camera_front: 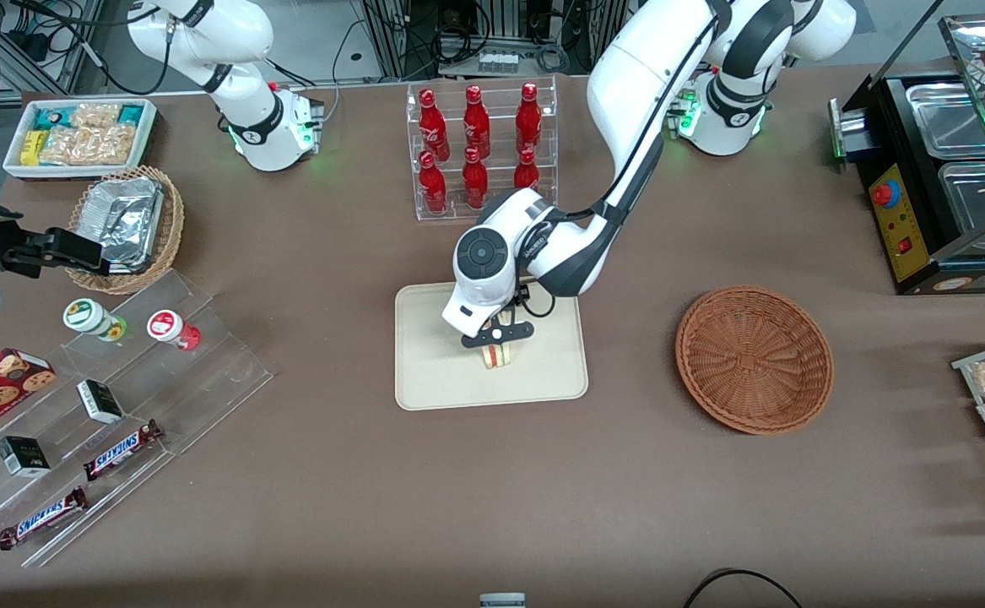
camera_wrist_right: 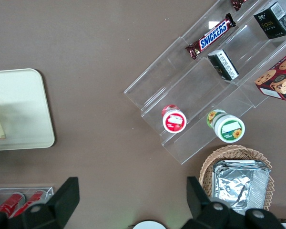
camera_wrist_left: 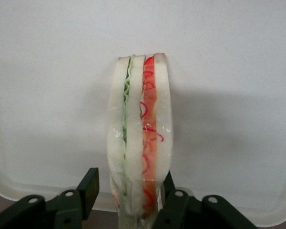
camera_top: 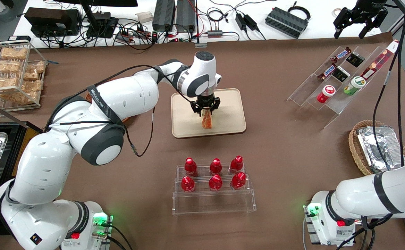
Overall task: Place sandwich from basket to tray
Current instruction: 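Lower the sandwich onto the tray and open the left gripper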
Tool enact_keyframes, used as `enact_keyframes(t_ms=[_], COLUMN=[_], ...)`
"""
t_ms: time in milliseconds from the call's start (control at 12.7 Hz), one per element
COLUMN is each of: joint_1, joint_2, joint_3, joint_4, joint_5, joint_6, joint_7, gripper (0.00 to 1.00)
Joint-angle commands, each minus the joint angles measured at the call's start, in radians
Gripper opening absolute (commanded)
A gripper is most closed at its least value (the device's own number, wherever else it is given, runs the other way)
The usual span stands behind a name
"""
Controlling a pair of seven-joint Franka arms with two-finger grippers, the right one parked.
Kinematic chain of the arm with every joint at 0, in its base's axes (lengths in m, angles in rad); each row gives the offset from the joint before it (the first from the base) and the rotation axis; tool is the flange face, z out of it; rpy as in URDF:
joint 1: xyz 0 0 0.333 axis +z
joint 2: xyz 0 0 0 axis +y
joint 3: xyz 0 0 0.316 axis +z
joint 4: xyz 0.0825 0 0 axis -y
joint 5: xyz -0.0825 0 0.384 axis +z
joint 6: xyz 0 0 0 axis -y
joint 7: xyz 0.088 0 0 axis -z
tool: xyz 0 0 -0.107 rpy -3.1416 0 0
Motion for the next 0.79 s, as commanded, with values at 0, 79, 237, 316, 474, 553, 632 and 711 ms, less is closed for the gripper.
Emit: enact_keyframes(t_ms=[0,79,237,316,474,553,632,711], joint_1=[-0.011,-0.010,-0.008,-0.005,0.001,0.010,0.036,0.059], joint_2=[-0.001,-0.009,-0.047,-0.069,-0.089,-0.097,-0.109,-0.126], joint_3=[0.012,0.014,0.014,0.014,0.015,0.017,0.014,0.011], joint_4=[0.033,0.035,0.038,0.050,0.114,0.150,0.180,0.193], joint_5=[0.007,0.007,0.004,0.002,-0.003,-0.003,-0.004,-0.006], joint_6=[-0.008,-0.014,-0.046,-0.080,-0.176,-0.227,-0.273,-0.307], joint_7=[-0.018,-0.019,-0.024,-0.022,-0.016,-0.015,-0.009,0.032], gripper=[1.00,1.00,1.00,1.00,1.00,1.00,1.00,1.00])
